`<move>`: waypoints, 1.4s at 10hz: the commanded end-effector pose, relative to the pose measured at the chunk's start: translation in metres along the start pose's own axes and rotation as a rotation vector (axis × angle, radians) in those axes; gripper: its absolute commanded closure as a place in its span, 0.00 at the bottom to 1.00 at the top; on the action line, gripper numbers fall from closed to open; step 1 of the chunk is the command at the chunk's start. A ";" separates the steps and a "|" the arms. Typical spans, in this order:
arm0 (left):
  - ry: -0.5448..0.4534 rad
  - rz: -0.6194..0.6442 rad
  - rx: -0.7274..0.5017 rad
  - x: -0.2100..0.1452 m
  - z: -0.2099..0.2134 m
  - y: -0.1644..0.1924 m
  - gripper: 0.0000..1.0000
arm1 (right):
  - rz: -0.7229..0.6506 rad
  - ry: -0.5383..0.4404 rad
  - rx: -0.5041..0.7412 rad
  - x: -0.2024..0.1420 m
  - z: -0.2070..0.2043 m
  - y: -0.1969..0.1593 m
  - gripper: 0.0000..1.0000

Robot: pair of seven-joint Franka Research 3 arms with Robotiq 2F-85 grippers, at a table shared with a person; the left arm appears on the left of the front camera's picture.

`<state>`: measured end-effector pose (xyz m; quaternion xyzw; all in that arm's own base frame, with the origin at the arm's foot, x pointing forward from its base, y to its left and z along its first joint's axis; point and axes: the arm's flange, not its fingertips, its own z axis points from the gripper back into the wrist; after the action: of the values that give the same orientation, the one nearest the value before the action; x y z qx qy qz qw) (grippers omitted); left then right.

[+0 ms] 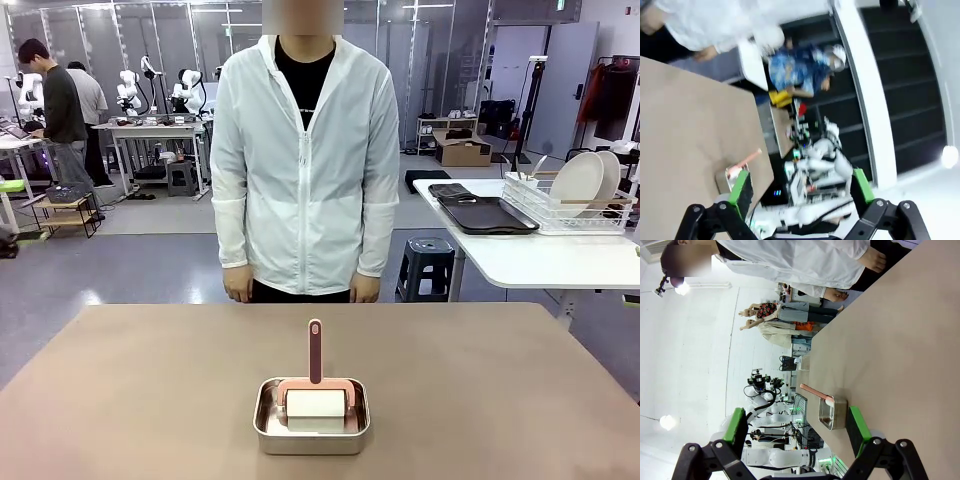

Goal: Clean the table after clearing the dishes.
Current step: Place the Lint Roller back on top of the Airtight Container.

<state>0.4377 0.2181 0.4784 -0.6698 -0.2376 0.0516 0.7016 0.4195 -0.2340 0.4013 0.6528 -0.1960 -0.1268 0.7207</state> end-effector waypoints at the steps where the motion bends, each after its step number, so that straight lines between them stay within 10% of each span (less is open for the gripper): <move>1: -0.185 0.123 0.051 0.009 0.004 0.027 0.00 | 0.005 0.003 0.003 -0.001 0.000 0.003 0.00; 4: -0.330 0.138 0.104 0.014 0.016 0.056 0.00 | 0.005 0.003 0.003 -0.001 0.000 0.003 0.00; 11: -0.274 0.133 0.101 0.014 0.022 0.066 0.00 | 0.005 0.003 0.003 -0.001 0.000 0.003 0.00; 14: -0.188 0.097 0.296 0.049 0.094 0.096 0.00 | 0.005 0.003 0.003 -0.001 0.000 0.003 0.00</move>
<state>0.4611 0.2950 0.4061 -0.5774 -0.2663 0.1920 0.7475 0.4195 -0.2340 0.4012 0.6529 -0.1959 -0.1268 0.7206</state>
